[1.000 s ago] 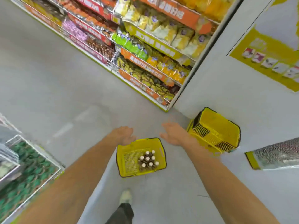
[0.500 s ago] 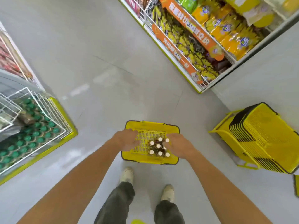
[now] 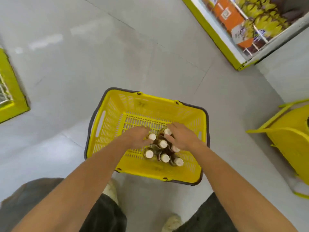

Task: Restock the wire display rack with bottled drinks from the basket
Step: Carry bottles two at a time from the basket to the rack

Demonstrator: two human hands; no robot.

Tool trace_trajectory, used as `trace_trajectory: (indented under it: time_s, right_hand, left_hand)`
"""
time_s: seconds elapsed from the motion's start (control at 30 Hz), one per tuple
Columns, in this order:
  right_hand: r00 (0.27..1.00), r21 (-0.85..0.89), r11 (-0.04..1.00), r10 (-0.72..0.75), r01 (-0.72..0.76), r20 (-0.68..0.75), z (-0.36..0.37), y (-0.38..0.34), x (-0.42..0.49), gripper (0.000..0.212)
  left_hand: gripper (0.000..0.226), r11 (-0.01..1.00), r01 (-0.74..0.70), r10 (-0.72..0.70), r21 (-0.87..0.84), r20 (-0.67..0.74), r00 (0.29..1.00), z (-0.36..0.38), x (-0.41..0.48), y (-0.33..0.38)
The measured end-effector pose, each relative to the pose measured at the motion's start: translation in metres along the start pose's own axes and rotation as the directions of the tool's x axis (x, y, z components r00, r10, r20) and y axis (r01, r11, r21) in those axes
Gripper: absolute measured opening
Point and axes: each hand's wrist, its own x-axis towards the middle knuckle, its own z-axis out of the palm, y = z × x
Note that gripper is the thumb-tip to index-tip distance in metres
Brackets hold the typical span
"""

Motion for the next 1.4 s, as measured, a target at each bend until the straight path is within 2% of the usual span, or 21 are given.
trace_trajectory:
  time_s: [0.13, 0.2, 0.27, 0.4, 0.5, 0.63, 0.77, 0.83, 0.9, 1.0, 1.07, 1.17, 1.27, 1.4]
  right_hand:
    - [0.995, -0.012, 0.998, -0.068, 0.067, -0.078, 0.031, 0.013, 0.033, 0.049]
    - [0.986, 0.027, 0.996, -0.080, 0.085, -0.143, 0.038, 0.018, 0.046, 0.047]
    - [0.979, 0.092, 0.992, -0.068, 0.087, -0.194, 0.037, 0.020, 0.055, 0.047]
    - [0.956, 0.240, 0.965, -0.030, 0.103, -0.291, -0.001, 0.010, 0.041, 0.045]
    - [0.926, 0.356, 0.926, 0.022, 0.123, -0.378, -0.075, -0.021, -0.002, 0.044]
    - [0.894, 0.435, 0.877, 0.014, 0.205, -0.449, -0.222, -0.101, -0.090, 0.039]
    - [0.843, 0.454, 0.800, -0.117, 0.393, -0.525, -0.394, -0.206, -0.200, 0.028]
    - [0.798, 0.403, 0.778, -0.200, 0.482, -0.569, -0.475, -0.259, -0.255, 0.028]
    - [0.750, 0.322, 0.775, -0.277, 0.544, -0.601, -0.541, -0.310, -0.306, 0.037]
    - [0.672, 0.241, 0.723, -0.392, 0.647, -0.629, -0.608, -0.377, -0.358, 0.043]
    - [0.608, 0.171, 0.674, -0.491, 0.719, -0.624, -0.639, -0.430, -0.398, 0.040]
    - [0.498, 0.068, 0.579, -0.628, 0.812, -0.598, -0.652, -0.509, -0.439, 0.047]
    - [0.427, 0.019, 0.494, -0.731, 0.869, -0.532, -0.636, -0.581, -0.461, 0.053]
    - [0.356, 0.033, 0.371, -0.858, 0.928, -0.371, -0.596, -0.695, -0.485, 0.051]
  left_hand:
    - [0.027, 0.989, -0.126, 0.103, -0.081, -0.239, 0.966, 0.040, 0.030, -0.013]
    - [0.024, 0.975, -0.155, 0.084, -0.157, -0.384, 0.920, 0.048, 0.038, -0.013]
    - [0.024, 0.941, -0.163, 0.004, -0.298, -0.472, 0.882, 0.046, 0.044, -0.014]
    - [0.031, 0.889, -0.184, -0.030, -0.419, -0.453, 0.891, 0.005, 0.024, -0.004]
    - [0.023, 0.842, -0.195, -0.062, -0.503, -0.449, 0.891, -0.066, -0.032, 0.017]
    - [0.024, 0.787, -0.254, -0.091, -0.563, -0.512, 0.854, -0.202, -0.154, 0.068]
    - [0.041, 0.771, -0.333, -0.099, -0.542, -0.619, 0.779, -0.352, -0.313, 0.125]
    - [0.042, 0.761, -0.361, -0.126, -0.539, -0.669, 0.733, -0.417, -0.397, 0.151]
    - [0.044, 0.787, -0.356, -0.165, -0.505, -0.727, 0.667, -0.470, -0.484, 0.180]
    - [0.050, 0.801, -0.383, -0.192, -0.461, -0.803, 0.565, -0.520, -0.584, 0.203]
    - [0.047, 0.811, -0.382, -0.233, -0.444, -0.843, 0.484, -0.535, -0.654, 0.208]
    - [0.035, 0.795, -0.382, -0.325, -0.471, -0.863, 0.386, -0.534, -0.743, 0.199]
    - [0.022, 0.757, -0.402, -0.401, -0.515, -0.852, 0.336, -0.514, -0.814, 0.171]
    - [0.018, 0.782, -0.353, -0.436, -0.514, -0.856, 0.280, -0.474, -0.919, 0.125]
